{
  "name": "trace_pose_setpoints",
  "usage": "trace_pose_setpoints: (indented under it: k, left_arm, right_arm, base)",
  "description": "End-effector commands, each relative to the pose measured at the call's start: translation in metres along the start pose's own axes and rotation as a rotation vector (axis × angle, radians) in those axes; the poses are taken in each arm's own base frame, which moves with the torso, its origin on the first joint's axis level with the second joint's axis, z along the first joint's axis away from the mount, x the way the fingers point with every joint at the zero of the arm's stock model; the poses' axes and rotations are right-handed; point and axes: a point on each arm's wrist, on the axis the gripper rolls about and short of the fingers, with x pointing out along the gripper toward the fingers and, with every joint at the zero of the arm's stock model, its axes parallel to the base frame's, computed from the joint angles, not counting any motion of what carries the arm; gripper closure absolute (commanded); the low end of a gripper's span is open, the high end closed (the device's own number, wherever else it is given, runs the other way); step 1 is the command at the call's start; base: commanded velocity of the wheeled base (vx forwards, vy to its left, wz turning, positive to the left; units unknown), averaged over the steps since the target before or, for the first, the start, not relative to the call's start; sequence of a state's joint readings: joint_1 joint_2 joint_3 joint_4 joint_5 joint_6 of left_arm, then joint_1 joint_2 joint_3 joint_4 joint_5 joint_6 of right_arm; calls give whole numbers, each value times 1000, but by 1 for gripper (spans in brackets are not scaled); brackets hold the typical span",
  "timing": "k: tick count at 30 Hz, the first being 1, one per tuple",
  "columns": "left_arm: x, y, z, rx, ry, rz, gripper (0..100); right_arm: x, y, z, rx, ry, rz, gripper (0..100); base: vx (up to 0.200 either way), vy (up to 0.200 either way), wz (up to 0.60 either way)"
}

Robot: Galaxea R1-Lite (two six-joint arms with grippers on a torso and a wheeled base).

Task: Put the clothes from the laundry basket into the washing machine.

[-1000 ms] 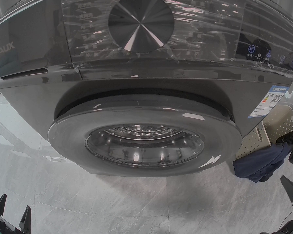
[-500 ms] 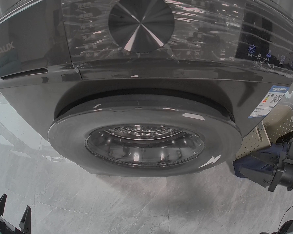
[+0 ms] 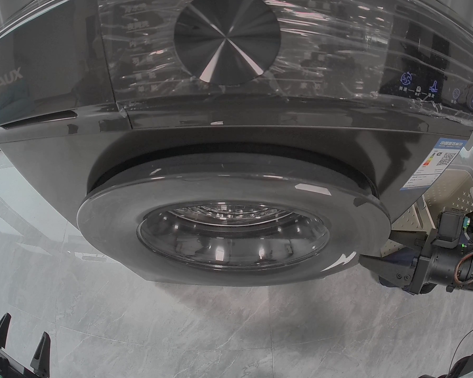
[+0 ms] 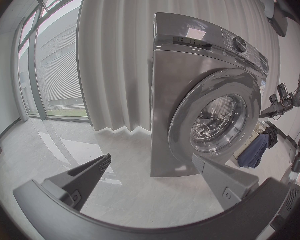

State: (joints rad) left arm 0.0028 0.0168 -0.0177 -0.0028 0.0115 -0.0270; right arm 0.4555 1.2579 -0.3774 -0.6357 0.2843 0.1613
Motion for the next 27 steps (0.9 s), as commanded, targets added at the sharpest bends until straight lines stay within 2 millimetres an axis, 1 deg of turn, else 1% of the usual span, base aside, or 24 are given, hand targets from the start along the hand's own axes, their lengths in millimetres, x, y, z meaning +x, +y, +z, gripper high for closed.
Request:
trace_pose_setpoints:
  k: [1, 3, 4, 5, 6, 8, 10, 12, 16, 17, 19, 21, 24, 27]
  left_arm:
    - [0, 0, -5, -1, 5, 1, 0]
    - [0, 0, -5, -1, 5, 1, 0]
    - [0, 0, -5, -1, 5, 1, 0]
    - [0, 0, -5, -1, 5, 1, 0]
    - [0, 0, -5, -1, 5, 1, 0]
    - [0, 0, -5, -1, 5, 1, 0]
    - [0, 0, -5, 1, 5, 1, 0]
    - [0, 0, -5, 3, 5, 1, 0]
    - [0, 0, -5, 3, 5, 1, 0]
    - [0, 0, -5, 3, 5, 1, 0]
    - [0, 0, -5, 1, 5, 1, 0]
    - [0, 0, -5, 3, 5, 1, 0]
    - [0, 0, -5, 1, 5, 1, 0]
    - [0, 0, -5, 1, 5, 1, 0]
  right_arm:
    - [5, 3, -4, 1, 25, 27, 0]
    - [2, 3, -11, 2, 42, 29, 0]
    - [2, 3, -11, 2, 42, 29, 0]
    - [-2, 3, -20, 4, 67, 31, 0]
    - [-5, 3, -23, 4, 72, 32, 0]
    - [-17, 5, -29, 6, 69, 40, 0]
    - [-22, 6, -30, 2, 57, 42, 0]
    - [-21, 5, -29, 0, 52, 34, 0]
    - [-14, 4, -21, -3, 40, 32, 0]
    - [-7, 2, -17, -2, 44, 29, 0]
    - [-3, 2, -15, -1, 47, 29, 0]
    - [7, 1, -12, 2, 59, 34, 0]
    - [12, 0, -13, 5, 76, 36, 0]
    - [9, 3, -20, 5, 96, 49, 0]
  base:
    - [0, 0, 0]
    - [0, 0, 0]
    - [0, 0, 0]
    - [0, 0, 0]
    - [0, 0, 0]
    - [-200, 0, 0]
    - [-200, 0, 0]
    - [-200, 0, 0]
    - [0, 0, 0]
    - [0, 0, 0]
    - [0, 0, 0]
    - [0, 0, 0]
    - [-200, 0, 0]
    - [-200, 0, 0]
